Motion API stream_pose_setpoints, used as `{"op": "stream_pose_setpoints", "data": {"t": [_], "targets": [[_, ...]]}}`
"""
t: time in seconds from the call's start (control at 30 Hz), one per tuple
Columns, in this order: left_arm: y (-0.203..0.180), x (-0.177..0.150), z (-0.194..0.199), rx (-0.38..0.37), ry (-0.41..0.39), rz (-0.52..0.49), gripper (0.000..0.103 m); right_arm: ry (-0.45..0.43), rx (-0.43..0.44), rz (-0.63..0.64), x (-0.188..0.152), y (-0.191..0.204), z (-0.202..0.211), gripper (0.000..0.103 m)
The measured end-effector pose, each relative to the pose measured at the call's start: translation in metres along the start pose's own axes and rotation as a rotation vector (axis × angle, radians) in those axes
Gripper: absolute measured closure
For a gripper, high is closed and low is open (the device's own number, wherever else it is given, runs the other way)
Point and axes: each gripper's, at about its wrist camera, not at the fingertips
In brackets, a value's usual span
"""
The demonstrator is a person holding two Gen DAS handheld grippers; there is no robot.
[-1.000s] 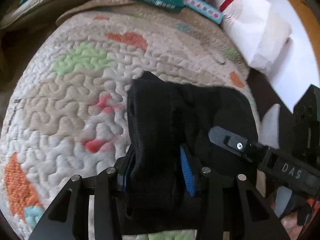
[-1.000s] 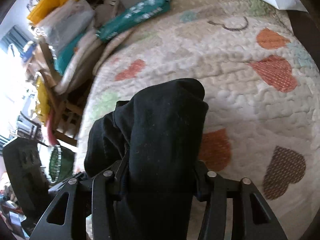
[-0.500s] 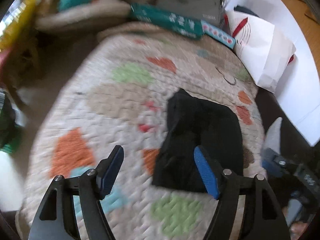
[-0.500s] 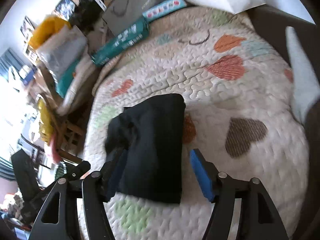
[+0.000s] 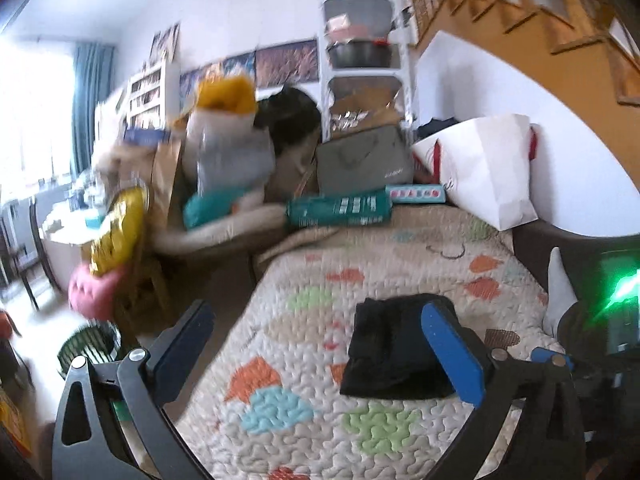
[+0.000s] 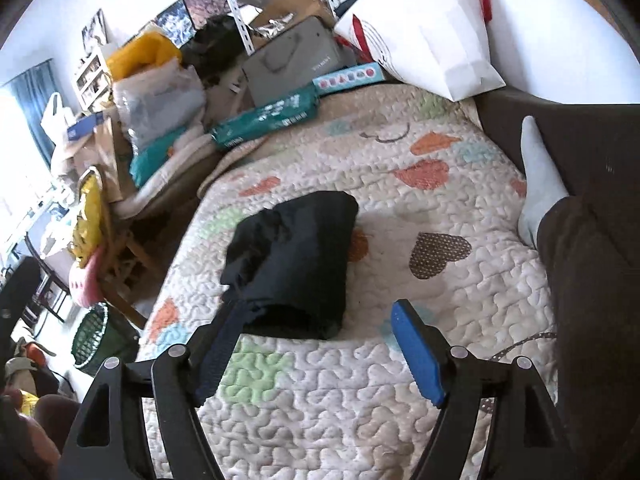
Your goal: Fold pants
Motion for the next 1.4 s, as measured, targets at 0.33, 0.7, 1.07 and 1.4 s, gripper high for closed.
{"op": "stream_pose_setpoints", "data": {"t": [0.33,0.7,1.07,1.4], "targets": [[-0.002,-0.012,-0.006,-0.029,0.196,0.008,0.000,-0.011,-0.013,0.074,-0.019,0.022,0.012,0.020],[0.014,-0.037,-0.017,0.080,0.301,-0.005,0.000,0.004,-0.056,0.184,-0.036,0.044,0.008,0.017],[0.007,-0.047,-0.024,0.037,0.366,-0.017,0.000,0.013,-0.074,0.230,-0.043,0.053,0.004,0.015],[0.010,-0.051,-0.029,0.025,0.398,0.000,0.000,0.035,-0.079,0.230,-0.045,0.053,-0.001,0.014]]}}
Point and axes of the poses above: each gripper's, at about its wrist camera, not at the fingertips, and z roughly against the way its jaws point, y to its left, x to its top
